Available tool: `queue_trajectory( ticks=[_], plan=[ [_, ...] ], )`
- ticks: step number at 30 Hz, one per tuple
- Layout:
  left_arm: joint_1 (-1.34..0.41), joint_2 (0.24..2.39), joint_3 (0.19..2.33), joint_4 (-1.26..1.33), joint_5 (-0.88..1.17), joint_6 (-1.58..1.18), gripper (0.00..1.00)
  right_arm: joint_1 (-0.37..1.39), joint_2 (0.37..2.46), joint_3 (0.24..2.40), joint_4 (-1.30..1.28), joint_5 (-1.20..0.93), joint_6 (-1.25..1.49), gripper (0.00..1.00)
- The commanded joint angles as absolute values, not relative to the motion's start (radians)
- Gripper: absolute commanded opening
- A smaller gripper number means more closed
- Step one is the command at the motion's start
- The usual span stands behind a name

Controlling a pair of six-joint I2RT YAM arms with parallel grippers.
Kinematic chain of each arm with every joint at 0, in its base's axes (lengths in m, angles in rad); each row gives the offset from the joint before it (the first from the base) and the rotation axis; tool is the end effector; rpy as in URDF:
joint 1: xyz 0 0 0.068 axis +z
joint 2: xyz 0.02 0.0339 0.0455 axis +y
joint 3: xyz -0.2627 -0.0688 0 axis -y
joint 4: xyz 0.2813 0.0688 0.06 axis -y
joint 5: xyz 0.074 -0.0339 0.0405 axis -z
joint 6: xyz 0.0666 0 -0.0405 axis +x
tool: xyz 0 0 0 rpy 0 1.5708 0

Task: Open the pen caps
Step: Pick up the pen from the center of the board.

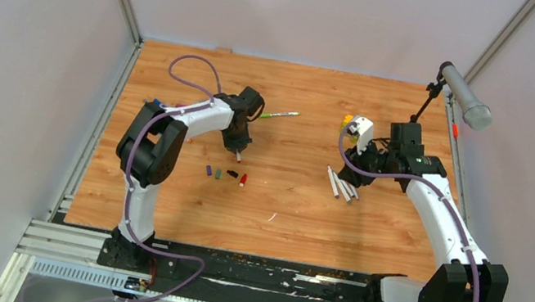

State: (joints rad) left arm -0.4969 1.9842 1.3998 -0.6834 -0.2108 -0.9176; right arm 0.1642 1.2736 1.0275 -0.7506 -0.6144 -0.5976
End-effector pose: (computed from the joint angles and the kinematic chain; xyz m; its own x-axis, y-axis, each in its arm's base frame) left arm 0.3888 -0.1950 0.1161 -0.8365 -0.4298 -0.3399 -0.4164 0.9018 -0.1156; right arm 0.2899 0.0870 0.2465 -0.4359 -0.5383 -0.7213 -0.8318 0.5469 0.0946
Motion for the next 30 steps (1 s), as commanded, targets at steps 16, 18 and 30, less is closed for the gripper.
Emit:
queue_trajectory(
  ticks=[16,18,30],
  plan=[
    [-0.496,1.508,0.978,-0.307,-0.064,-0.777,0.0,0.164,1.208,1.001,-0.77,-0.794,-0.693,0.35],
    [-0.495,1.412,0.886,-0.2,0.001,-0.753,0.0,0.164,1.191,0.994,-0.772,-0.827,-0.707,0.35],
    [-0.517,1.046,0.442,0.711,0.42,-0.859,0.0,0.166,1.03,0.834,-0.598,-1.157,-0.725,0.44]
  ],
)
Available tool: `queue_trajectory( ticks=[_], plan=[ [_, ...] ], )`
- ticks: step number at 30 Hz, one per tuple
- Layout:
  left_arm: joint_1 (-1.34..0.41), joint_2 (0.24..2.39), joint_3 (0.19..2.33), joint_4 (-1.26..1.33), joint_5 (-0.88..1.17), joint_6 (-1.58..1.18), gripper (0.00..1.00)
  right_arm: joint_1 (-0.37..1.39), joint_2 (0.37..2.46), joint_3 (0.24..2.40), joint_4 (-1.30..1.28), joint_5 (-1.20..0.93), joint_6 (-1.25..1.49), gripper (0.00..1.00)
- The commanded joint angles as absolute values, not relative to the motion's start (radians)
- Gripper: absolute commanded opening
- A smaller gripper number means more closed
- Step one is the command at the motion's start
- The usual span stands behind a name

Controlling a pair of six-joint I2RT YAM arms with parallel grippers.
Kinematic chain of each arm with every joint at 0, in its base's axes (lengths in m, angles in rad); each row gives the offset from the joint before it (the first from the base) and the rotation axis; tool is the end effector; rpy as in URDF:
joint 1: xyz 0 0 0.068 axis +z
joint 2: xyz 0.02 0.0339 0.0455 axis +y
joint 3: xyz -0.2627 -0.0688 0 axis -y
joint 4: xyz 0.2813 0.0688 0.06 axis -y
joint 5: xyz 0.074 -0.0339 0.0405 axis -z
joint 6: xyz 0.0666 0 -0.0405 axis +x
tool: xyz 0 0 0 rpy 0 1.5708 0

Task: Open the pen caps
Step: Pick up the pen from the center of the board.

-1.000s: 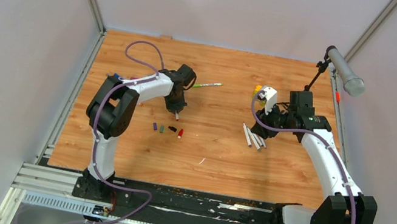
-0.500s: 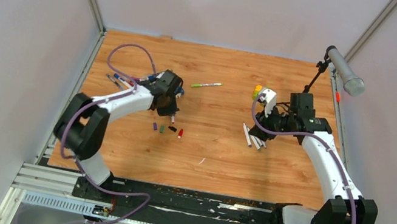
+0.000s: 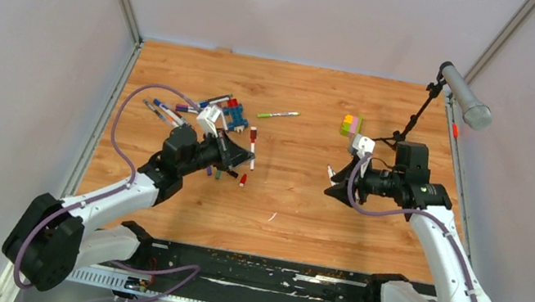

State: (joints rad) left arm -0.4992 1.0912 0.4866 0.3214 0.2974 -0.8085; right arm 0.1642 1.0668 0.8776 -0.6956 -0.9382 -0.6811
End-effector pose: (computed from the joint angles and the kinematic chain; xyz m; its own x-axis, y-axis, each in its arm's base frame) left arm 0.2510 -0.1591 0.1976 -0.6791 -0.4173 -0.6039 0.3092 0.5834 -0.7510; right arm 0.2403 0.0943 0.2618 -0.2149 -0.4130 -0.8850 -0.9473 0.3086 0.0860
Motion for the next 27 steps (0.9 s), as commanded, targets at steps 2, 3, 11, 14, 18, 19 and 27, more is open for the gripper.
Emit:
queue_trajectory(
  ticks=[2,3,11,14,18,19,27],
  plan=[
    [-0.545,1.039,0.419,0.798,0.413,-0.878,0.0,0.167,1.02,0.818,-0.582,-1.23,-0.724,0.48],
    [-0.562,1.038,0.41,0.836,0.407,-0.885,0.0,0.169,1.016,0.816,-0.575,-1.255,-0.714,0.51],
    [-0.725,1.13,0.413,1.115,0.288,-0.91,0.0,0.255,1.041,0.8,-0.293,-1.283,-0.232,0.6],
    [-0.772,1.201,0.435,1.196,0.257,-0.925,0.0,0.264,1.046,0.738,-0.089,-1.275,-0.047,0.68],
    [-0.83,1.265,0.457,1.242,0.218,-0.914,0.0,0.277,1.057,0.724,-0.037,-1.275,0.04,0.72],
    [-0.842,1.278,0.463,1.245,0.206,-0.909,0.0,0.281,1.057,0.715,-0.014,-1.276,0.064,0.73],
    [-0.909,1.353,0.505,1.259,0.157,-0.888,0.0,0.302,1.074,0.684,0.096,-1.241,0.154,0.7]
  ],
)
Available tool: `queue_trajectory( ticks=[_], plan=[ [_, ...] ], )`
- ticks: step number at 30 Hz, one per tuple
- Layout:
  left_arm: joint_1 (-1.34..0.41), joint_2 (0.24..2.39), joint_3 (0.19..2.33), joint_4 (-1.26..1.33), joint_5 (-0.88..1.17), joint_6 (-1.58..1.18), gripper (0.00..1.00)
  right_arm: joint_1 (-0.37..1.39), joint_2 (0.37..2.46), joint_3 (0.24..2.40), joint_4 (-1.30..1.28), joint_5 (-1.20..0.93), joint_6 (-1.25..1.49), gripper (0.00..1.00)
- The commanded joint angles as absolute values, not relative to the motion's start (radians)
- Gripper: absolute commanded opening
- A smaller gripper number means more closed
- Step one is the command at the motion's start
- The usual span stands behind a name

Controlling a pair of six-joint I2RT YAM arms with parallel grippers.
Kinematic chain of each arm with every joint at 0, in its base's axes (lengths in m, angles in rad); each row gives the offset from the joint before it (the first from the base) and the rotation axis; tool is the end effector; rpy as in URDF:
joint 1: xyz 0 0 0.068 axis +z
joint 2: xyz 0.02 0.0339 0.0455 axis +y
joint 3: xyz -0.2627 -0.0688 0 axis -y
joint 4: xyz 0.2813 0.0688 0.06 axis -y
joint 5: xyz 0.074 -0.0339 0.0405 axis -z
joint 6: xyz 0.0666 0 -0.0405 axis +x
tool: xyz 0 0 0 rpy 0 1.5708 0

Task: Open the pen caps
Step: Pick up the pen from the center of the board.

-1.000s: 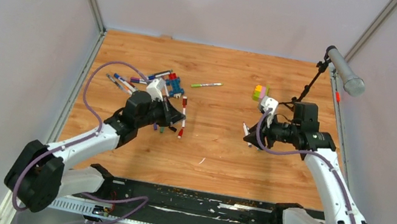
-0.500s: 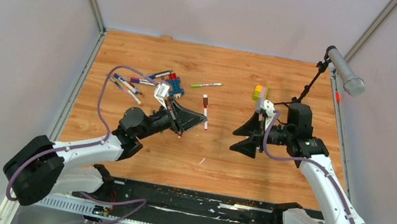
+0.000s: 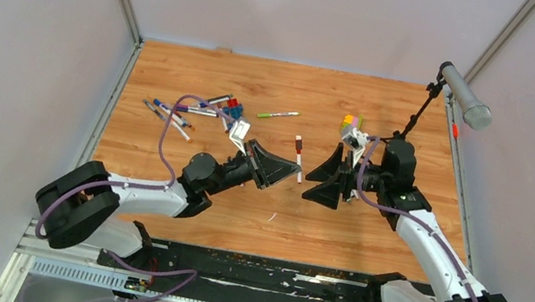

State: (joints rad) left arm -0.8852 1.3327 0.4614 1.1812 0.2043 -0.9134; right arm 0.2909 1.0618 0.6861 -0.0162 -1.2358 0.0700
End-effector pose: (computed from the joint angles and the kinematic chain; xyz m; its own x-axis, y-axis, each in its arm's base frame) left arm 0.1907 -0.2544 0.2346 -0.5788 -0.5166 -0.6309 0.6907 0.1006 -0.7161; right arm 0.2352 0.1361 0.2589 -0.4301 -0.1048 -0.8967 -0.9026 0.0721 0.4245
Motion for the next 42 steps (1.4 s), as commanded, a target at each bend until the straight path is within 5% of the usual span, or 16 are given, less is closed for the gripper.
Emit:
queue_trajectory(
  ticks=[1,13,20,24,30,33,42],
  plan=[
    [-0.914,1.36,0.509,1.261,0.155,-0.886,0.0,0.303,1.077,0.684,0.104,-1.239,0.167,0.69],
    [-0.952,1.415,0.528,1.263,0.129,-0.865,0.01,0.312,1.105,0.676,0.2,-1.217,0.297,0.41],
    [-0.957,1.415,0.531,1.258,0.12,-0.864,0.07,0.317,1.131,0.687,0.187,-1.227,0.287,0.06],
    [-0.957,1.401,0.527,1.253,0.121,-0.87,0.24,0.317,1.138,0.7,0.152,-1.24,0.255,0.0],
    [-0.947,1.293,0.494,1.168,0.078,-0.795,0.79,0.318,1.134,0.715,0.074,-1.288,0.153,0.0],
    [-0.921,1.234,0.458,1.17,0.062,-0.779,0.96,0.317,1.137,0.719,0.047,-1.319,0.108,0.0],
    [-0.845,1.256,0.542,1.092,0.186,-0.821,0.95,0.333,1.149,0.725,0.01,-1.341,0.068,0.0]
  ],
)
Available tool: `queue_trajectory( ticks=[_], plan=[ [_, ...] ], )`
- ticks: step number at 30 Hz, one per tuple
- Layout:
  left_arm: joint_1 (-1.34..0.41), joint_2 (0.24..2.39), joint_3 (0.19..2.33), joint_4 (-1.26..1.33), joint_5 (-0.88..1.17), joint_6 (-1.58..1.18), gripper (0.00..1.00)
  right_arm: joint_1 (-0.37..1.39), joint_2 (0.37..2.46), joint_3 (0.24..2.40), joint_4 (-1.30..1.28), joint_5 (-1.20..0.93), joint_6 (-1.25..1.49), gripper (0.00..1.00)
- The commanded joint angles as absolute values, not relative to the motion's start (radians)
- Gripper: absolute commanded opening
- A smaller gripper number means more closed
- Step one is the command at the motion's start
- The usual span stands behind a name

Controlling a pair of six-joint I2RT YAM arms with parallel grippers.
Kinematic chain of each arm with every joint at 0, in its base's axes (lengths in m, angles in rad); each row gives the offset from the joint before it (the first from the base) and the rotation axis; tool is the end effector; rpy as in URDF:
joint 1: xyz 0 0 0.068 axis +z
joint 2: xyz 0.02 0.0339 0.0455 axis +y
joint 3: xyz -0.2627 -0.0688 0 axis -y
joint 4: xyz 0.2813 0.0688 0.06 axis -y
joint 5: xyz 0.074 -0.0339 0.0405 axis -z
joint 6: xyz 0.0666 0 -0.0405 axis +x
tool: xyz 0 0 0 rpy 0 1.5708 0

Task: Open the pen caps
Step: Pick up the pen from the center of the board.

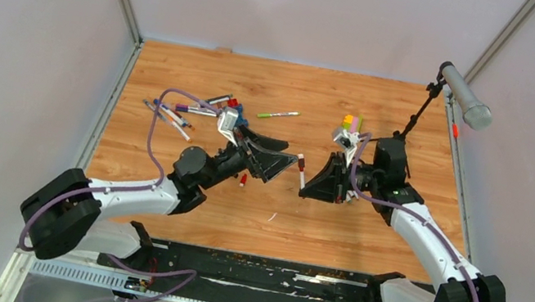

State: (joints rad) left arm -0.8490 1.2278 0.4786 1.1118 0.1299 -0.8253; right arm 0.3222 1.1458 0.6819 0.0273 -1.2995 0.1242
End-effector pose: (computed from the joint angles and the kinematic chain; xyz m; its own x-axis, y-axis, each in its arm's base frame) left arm 0.1980 -0.2380 0.2629 -0.4467 -0.5952 -0.6680 0.7314 0.1871 -0.6558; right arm 0.2389 0.1474 0.2418 -0.5111 -0.1356 -0.8487 -0.8563 -0.0055 0.5165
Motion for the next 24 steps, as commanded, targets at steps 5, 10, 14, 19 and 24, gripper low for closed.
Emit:
queue_trajectory(
  ticks=[5,10,14,19,24],
  plan=[
    [-0.845,1.342,0.581,1.156,0.224,-0.874,0.85,0.334,1.156,0.723,0.006,-1.321,0.063,0.0],
    [-0.846,1.431,0.599,1.267,0.27,-0.947,0.67,0.334,1.165,0.727,0.004,-1.292,0.058,0.0],
    [-0.845,1.486,0.611,1.328,0.297,-0.987,0.54,0.334,1.169,0.729,-0.028,-1.278,0.056,0.0],
    [-0.845,1.496,0.612,1.344,0.3,-0.985,0.22,0.334,1.169,0.728,-0.034,-1.267,0.05,0.0],
    [-0.845,1.47,0.61,1.306,0.281,-0.944,0.0,0.334,1.172,0.73,-0.05,-1.252,0.044,0.11]
  ],
)
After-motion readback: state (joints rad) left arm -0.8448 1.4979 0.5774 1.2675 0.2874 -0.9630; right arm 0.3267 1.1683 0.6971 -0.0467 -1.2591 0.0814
